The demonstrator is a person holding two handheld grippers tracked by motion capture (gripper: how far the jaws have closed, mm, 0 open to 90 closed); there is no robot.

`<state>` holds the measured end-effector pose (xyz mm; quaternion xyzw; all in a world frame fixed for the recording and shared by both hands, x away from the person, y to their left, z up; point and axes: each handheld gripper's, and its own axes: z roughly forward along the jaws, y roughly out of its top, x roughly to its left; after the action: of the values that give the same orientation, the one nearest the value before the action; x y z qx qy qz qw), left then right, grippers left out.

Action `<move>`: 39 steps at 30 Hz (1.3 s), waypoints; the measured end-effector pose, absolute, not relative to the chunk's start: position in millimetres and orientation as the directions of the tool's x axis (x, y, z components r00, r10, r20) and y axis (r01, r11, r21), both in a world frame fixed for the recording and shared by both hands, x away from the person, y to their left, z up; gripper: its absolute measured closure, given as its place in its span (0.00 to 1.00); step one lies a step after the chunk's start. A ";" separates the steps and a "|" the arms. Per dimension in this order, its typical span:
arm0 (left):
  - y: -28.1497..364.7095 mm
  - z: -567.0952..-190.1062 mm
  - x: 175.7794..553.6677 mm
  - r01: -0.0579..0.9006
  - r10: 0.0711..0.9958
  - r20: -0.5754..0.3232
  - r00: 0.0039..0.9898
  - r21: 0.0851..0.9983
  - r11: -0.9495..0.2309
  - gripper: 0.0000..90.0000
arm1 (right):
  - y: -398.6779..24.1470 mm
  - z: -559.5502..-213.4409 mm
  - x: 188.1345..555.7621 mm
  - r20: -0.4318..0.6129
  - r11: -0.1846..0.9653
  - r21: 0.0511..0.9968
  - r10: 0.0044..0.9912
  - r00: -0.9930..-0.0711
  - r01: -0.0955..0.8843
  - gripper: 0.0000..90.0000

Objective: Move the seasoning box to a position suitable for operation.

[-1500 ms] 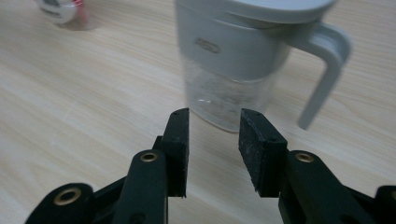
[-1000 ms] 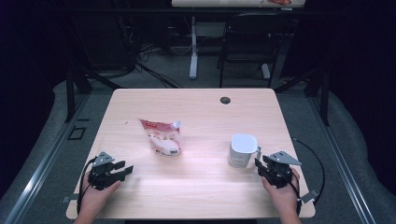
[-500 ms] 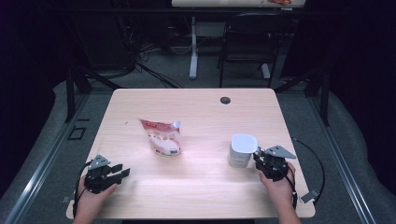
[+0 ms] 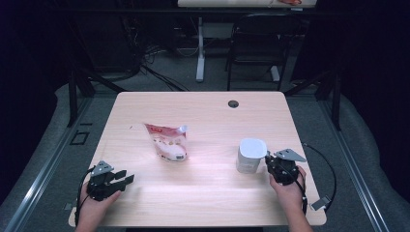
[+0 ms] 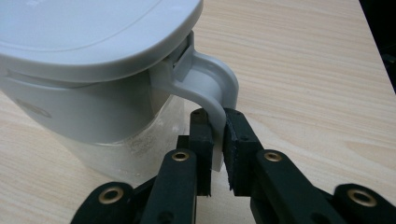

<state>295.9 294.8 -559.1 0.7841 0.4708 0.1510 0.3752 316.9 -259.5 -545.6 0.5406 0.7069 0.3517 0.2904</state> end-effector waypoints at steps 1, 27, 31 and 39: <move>294.4 -559.0 296.1 0.623 0.850 -0.114 0.514 0.731 -0.279 0.63 | -259.8 -545.4 316.5 -0.025 0.165 0.810 0.968 -0.248 0.563 0.92; 286.8 -558.1 302.6 0.612 0.837 -0.105 0.537 0.731 -0.302 0.62 | -259.1 -542.2 305.4 0.013 0.148 0.799 0.965 -0.262 0.583 0.91; 286.7 -557.4 303.7 0.611 0.835 -0.100 0.540 0.729 -0.308 0.63 | -258.0 -541.4 304.0 0.011 0.152 0.797 0.964 -0.264 0.585 0.92; 284.7 -557.6 305.9 0.606 0.836 -0.105 0.539 0.737 -0.298 0.62 | -252.3 -539.8 295.0 0.003 0.179 0.790 0.955 -0.296 0.586 0.92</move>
<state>305.9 284.7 -557.6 0.7912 0.4557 0.1517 0.3785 295.0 -252.3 -539.8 0.5335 0.7225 0.3548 0.2599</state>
